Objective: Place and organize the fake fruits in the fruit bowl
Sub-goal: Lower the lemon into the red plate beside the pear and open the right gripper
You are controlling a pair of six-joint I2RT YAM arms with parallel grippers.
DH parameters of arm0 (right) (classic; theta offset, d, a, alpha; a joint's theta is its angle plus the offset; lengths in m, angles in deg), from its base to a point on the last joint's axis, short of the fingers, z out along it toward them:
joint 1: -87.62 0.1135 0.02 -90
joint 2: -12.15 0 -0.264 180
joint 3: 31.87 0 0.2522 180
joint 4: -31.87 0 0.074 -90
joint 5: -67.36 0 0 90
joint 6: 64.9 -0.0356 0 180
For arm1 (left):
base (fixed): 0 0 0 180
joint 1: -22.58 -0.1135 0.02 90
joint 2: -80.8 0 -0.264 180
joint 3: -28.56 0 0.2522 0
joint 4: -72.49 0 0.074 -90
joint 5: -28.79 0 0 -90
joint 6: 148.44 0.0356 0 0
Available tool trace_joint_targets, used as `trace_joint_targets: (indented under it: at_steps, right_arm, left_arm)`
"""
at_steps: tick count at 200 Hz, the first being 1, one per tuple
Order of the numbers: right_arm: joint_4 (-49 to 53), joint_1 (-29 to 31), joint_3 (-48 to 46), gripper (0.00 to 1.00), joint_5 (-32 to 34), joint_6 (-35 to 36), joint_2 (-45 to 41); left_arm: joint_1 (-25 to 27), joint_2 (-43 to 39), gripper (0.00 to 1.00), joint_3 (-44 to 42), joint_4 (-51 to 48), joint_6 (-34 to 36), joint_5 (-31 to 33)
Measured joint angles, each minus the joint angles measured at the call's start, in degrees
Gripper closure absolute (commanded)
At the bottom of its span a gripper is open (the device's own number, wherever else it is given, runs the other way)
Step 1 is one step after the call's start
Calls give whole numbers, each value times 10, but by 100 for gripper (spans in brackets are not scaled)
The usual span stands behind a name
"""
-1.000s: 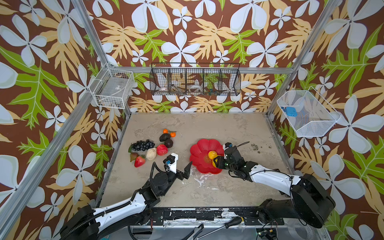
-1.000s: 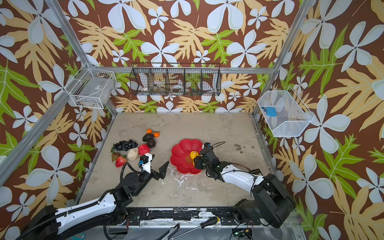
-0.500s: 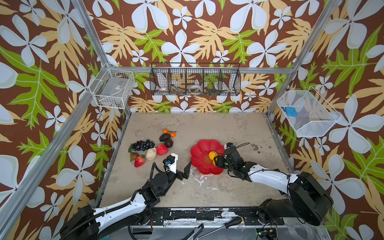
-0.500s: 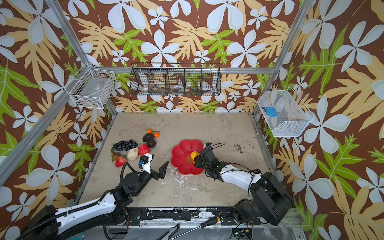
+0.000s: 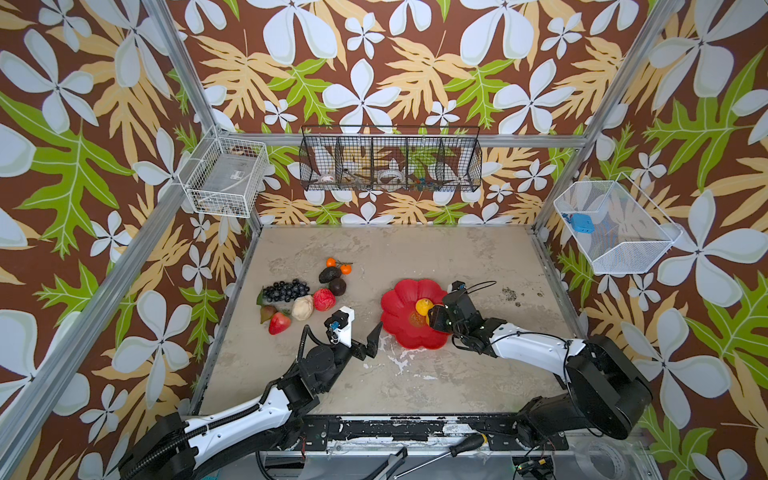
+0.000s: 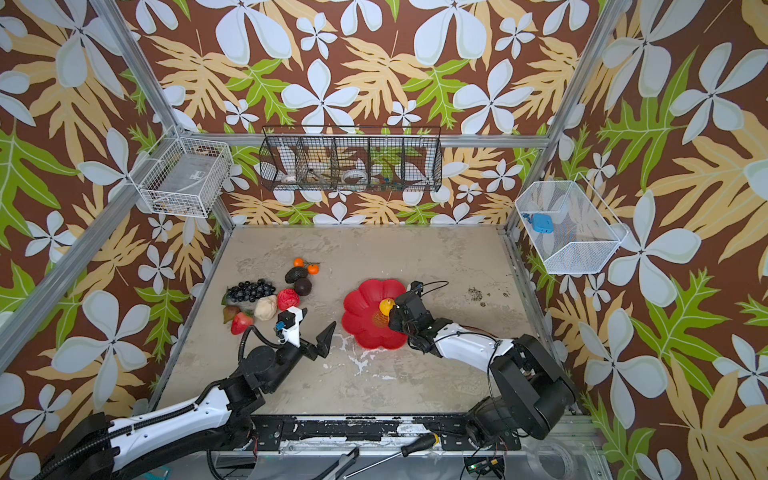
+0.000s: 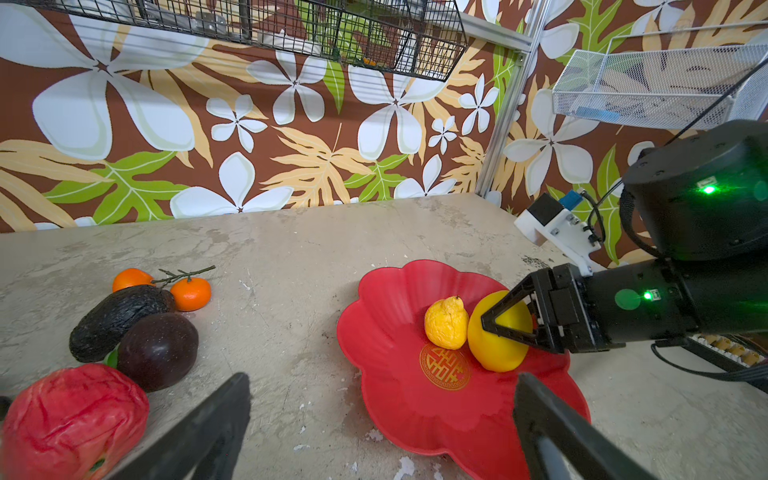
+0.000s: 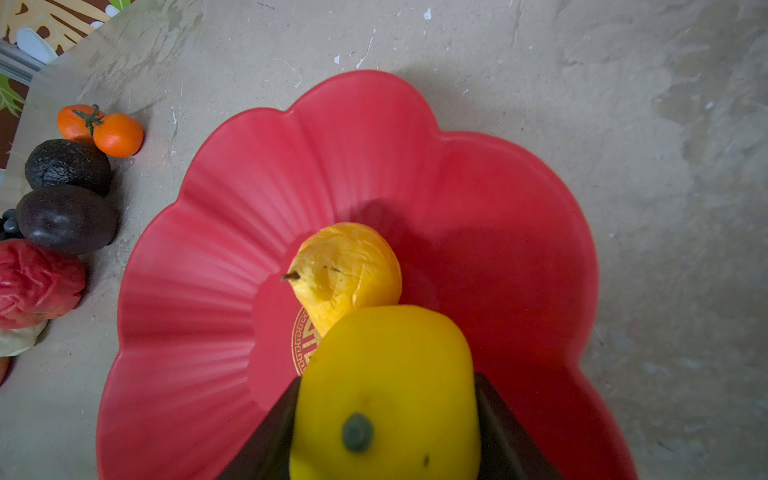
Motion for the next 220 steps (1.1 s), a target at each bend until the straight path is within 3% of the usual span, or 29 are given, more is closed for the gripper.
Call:
trace_joint_targets:
  at_steps: [78, 117, 220]
  right_arm:
    - [-4, -3, 33, 44, 19, -1, 38]
    - [0, -9, 36, 36, 22, -11, 40]
    - [22, -27, 49, 35, 15, -33, 42]
  left_arm:
    - [0, 0, 1, -1, 0, 2, 1]
    - [0, 4, 1, -2, 5, 2, 2]
    - [0, 7, 2, -2, 12, 2, 3]
